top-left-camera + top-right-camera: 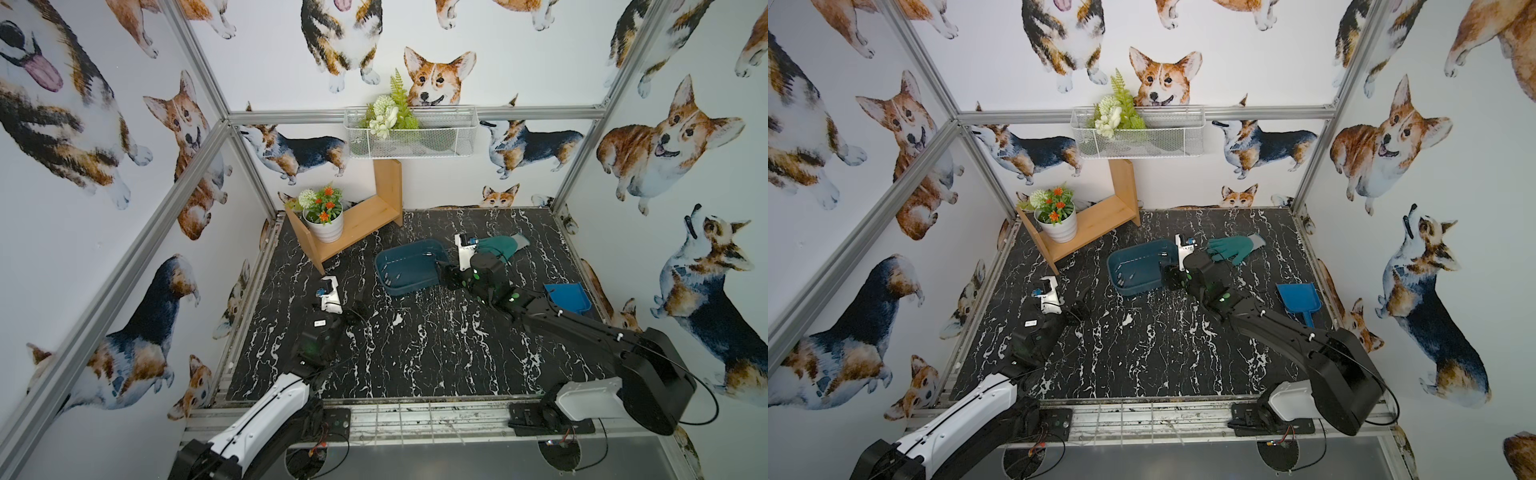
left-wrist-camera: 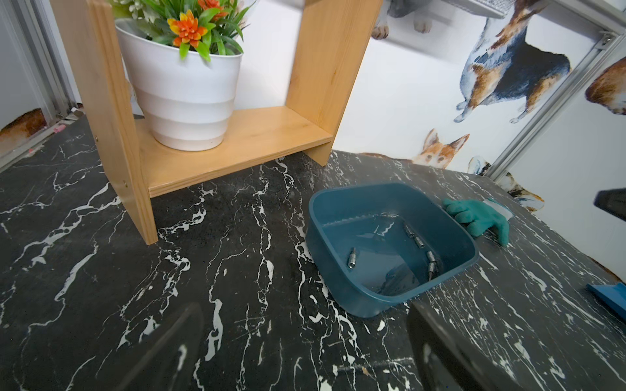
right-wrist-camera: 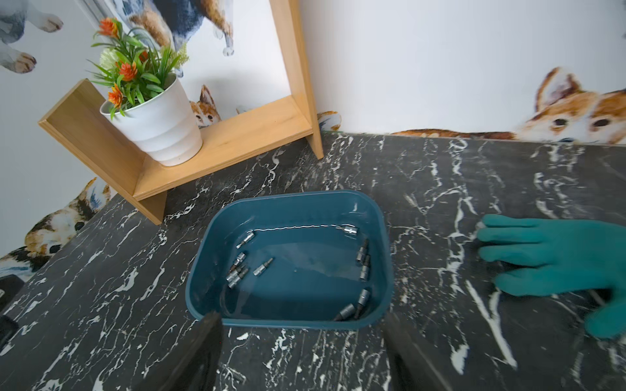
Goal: Put the bit on the desktop into the storage box
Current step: Reset both arms
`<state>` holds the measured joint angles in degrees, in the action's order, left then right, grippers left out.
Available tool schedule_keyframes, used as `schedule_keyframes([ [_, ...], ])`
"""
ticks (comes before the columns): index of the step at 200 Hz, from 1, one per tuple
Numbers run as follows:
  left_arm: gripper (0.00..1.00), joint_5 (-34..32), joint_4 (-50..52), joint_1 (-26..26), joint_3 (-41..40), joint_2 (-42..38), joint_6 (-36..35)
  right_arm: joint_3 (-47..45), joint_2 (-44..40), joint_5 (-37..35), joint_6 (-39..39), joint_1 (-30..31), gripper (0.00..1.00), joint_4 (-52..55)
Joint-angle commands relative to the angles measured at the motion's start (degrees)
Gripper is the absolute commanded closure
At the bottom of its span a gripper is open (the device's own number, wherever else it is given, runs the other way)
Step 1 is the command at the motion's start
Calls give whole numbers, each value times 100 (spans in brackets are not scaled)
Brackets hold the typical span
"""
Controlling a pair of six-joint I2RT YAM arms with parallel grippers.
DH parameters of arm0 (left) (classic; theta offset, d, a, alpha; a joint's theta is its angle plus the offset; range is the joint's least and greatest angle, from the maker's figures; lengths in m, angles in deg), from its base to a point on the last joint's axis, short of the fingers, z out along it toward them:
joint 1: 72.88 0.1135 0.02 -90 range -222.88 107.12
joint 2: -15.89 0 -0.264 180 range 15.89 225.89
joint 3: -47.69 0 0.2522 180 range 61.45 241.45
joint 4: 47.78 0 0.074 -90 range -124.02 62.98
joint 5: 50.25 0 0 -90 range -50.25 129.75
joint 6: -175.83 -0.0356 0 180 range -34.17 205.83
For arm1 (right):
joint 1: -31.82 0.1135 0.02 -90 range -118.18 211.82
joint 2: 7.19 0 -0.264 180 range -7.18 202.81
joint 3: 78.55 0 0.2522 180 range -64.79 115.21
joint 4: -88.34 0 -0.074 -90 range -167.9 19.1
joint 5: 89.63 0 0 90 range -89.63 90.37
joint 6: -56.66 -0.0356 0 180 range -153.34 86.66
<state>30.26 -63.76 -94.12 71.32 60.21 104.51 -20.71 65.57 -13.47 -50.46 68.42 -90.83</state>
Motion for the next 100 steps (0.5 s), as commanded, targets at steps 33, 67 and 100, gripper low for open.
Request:
schedule_keyframes([
  [33,0,-202,-488,-3,-326,-648,-455,-1567,-1492,-1394,795,-13,0,-1274],
  [67,0,-497,-262,2,-188,-837,-723,-2521,-2124,-1962,1391,-12,0,-2292],
  [100,0,-728,-443,0,-94,-752,-1040,-2871,-2399,-2524,1658,-21,0,-2592],
])
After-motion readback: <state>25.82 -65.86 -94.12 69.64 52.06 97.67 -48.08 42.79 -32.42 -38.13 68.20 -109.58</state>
